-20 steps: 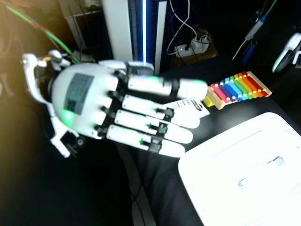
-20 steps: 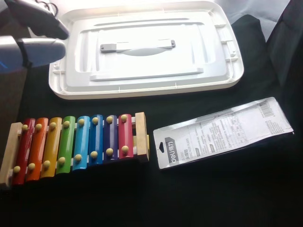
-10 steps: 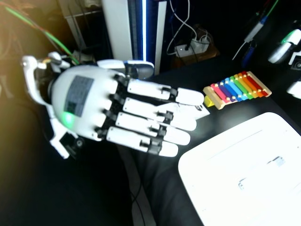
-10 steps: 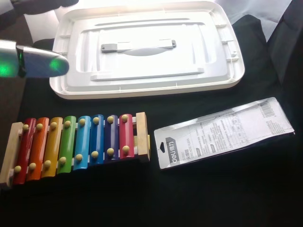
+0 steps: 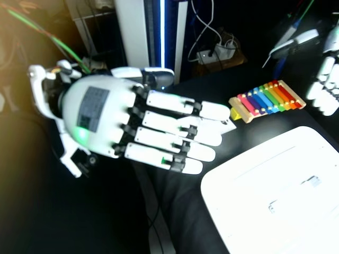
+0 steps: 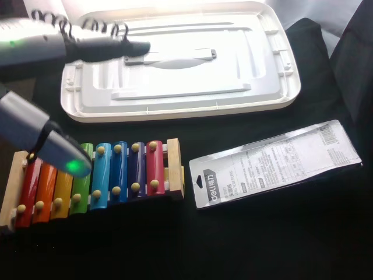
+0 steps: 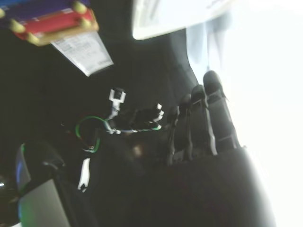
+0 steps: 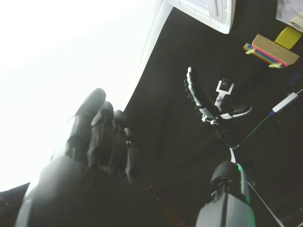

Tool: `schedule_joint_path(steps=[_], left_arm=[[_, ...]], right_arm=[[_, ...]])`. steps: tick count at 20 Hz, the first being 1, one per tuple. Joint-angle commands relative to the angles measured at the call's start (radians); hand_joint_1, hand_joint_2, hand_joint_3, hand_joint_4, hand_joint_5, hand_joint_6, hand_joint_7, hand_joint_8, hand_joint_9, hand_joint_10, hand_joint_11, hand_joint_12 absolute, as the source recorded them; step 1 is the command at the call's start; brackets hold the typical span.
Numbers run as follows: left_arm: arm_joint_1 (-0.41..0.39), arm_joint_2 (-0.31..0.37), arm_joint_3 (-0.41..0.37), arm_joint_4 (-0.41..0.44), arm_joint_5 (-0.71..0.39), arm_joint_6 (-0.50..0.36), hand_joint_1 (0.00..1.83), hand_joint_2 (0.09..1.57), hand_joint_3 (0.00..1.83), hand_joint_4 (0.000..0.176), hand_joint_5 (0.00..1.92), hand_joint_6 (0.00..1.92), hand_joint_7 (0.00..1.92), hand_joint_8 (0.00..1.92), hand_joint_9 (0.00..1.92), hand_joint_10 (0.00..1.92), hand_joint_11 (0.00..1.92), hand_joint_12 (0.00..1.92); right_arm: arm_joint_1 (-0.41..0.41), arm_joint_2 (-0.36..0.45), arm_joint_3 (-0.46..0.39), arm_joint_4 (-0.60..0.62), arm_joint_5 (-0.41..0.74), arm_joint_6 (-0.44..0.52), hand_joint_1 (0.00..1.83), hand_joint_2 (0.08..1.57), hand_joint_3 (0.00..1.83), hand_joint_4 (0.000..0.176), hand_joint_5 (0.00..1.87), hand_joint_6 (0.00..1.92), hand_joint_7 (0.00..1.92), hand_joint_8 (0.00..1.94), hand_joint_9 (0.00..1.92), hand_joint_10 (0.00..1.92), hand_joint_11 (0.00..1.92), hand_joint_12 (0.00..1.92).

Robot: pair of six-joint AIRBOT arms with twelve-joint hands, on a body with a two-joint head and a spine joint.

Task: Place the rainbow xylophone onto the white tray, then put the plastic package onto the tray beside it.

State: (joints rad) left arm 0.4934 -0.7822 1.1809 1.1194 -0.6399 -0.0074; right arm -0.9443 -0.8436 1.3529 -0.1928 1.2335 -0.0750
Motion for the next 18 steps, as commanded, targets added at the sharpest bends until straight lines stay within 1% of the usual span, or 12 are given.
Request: schedule_joint_path(steps=[1, 3, 5, 6, 8, 10, 11, 12, 13, 14, 15, 18], left_arm=[[-0.019, -0.002, -0.004, -0.017, -0.034, -0.042, 0.65, 0.69, 0.00, 0.041, 0.00, 0.00, 0.09, 0.00, 0.13, 0.00, 0.16, 0.06], [-0.034, -0.008, -0.015, 0.068, -0.010, -0.073, 0.58, 0.66, 0.00, 0.032, 0.00, 0.00, 0.06, 0.00, 0.14, 0.00, 0.19, 0.06], [-0.052, -0.016, -0.020, 0.151, 0.002, -0.122, 0.63, 0.68, 0.00, 0.056, 0.00, 0.00, 0.00, 0.00, 0.06, 0.00, 0.12, 0.03], [-0.054, -0.021, -0.023, 0.174, 0.003, -0.135, 0.66, 0.69, 0.00, 0.072, 0.00, 0.00, 0.00, 0.00, 0.02, 0.00, 0.08, 0.01], [-0.054, -0.024, -0.026, 0.180, 0.008, -0.135, 0.70, 0.66, 0.00, 0.060, 0.00, 0.00, 0.00, 0.00, 0.01, 0.00, 0.07, 0.01], [-0.044, -0.026, -0.030, 0.187, 0.025, -0.135, 0.68, 0.66, 0.00, 0.035, 0.00, 0.00, 0.00, 0.00, 0.00, 0.00, 0.04, 0.00], [-0.035, -0.027, -0.032, 0.180, 0.029, -0.135, 0.65, 0.67, 0.00, 0.035, 0.00, 0.00, 0.00, 0.00, 0.00, 0.00, 0.03, 0.00], [-0.022, -0.027, -0.033, 0.165, 0.034, -0.125, 0.68, 0.68, 0.00, 0.017, 0.00, 0.00, 0.00, 0.00, 0.00, 0.00, 0.01, 0.00], [0.003, -0.027, -0.039, 0.127, 0.047, -0.082, 0.63, 0.69, 0.01, 0.036, 0.00, 0.00, 0.00, 0.00, 0.00, 0.00, 0.02, 0.01], [0.024, -0.027, -0.044, 0.081, 0.050, -0.042, 0.63, 0.70, 0.01, 0.021, 0.00, 0.00, 0.00, 0.00, 0.00, 0.00, 0.01, 0.00], [0.054, -0.027, -0.047, 0.026, 0.050, 0.002, 0.61, 0.70, 0.01, 0.058, 0.00, 0.00, 0.00, 0.00, 0.00, 0.00, 0.00, 0.00], [0.124, -0.027, -0.050, -0.121, 0.036, 0.092, 0.56, 0.67, 0.00, 0.081, 0.00, 0.00, 0.00, 0.00, 0.00, 0.00, 0.00, 0.00]], right_arm=[[0.013, -0.002, 0.005, 0.054, 0.100, 0.011, 0.53, 0.80, 0.00, 0.086, 0.10, 0.00, 0.23, 0.00, 0.21, 0.00, 0.03, 0.76], [0.013, -0.003, 0.005, 0.054, 0.098, 0.011, 0.51, 0.79, 0.00, 0.099, 0.10, 0.00, 0.21, 0.00, 0.19, 0.00, 0.02, 0.75], [0.013, -0.004, 0.006, 0.052, 0.097, 0.011, 0.50, 0.78, 0.00, 0.116, 0.09, 0.00, 0.20, 0.00, 0.17, 0.00, 0.00, 0.74], [0.013, -0.004, 0.006, 0.051, 0.097, 0.011, 0.49, 0.78, 0.00, 0.113, 0.09, 0.00, 0.18, 0.00, 0.16, 0.00, 0.00, 0.73], [0.013, -0.004, 0.005, 0.050, 0.097, 0.014, 0.51, 0.78, 0.00, 0.099, 0.07, 0.00, 0.17, 0.00, 0.14, 0.00, 0.00, 0.70], [0.013, -0.006, 0.005, 0.047, 0.097, 0.017, 0.56, 0.79, 0.00, 0.109, 0.07, 0.00, 0.14, 0.00, 0.11, 0.00, 0.00, 0.56], [0.013, -0.006, 0.005, 0.046, 0.097, 0.017, 0.56, 0.79, 0.00, 0.107, 0.07, 0.00, 0.14, 0.00, 0.12, 0.01, 0.00, 0.53], [0.013, -0.006, 0.005, 0.046, 0.097, 0.017, 0.55, 0.78, 0.00, 0.108, 0.07, 0.00, 0.13, 0.00, 0.11, 0.00, 0.00, 0.53], [0.013, -0.006, 0.005, 0.045, 0.097, 0.017, 0.56, 0.78, 0.00, 0.109, 0.06, 0.00, 0.13, 0.00, 0.12, 0.00, 0.00, 0.49], [0.013, -0.007, 0.005, 0.044, 0.097, 0.017, 0.58, 0.77, 0.00, 0.122, 0.08, 0.01, 0.14, 0.00, 0.12, 0.00, 0.00, 0.48], [0.013, -0.009, 0.005, 0.043, 0.097, 0.017, 0.58, 0.77, 0.00, 0.123, 0.07, 0.00, 0.14, 0.00, 0.11, 0.00, 0.00, 0.48], [0.013, -0.011, 0.005, 0.040, 0.097, 0.017, 0.59, 0.77, 0.00, 0.111, 0.06, 0.00, 0.16, 0.00, 0.14, 0.00, 0.00, 0.48]])
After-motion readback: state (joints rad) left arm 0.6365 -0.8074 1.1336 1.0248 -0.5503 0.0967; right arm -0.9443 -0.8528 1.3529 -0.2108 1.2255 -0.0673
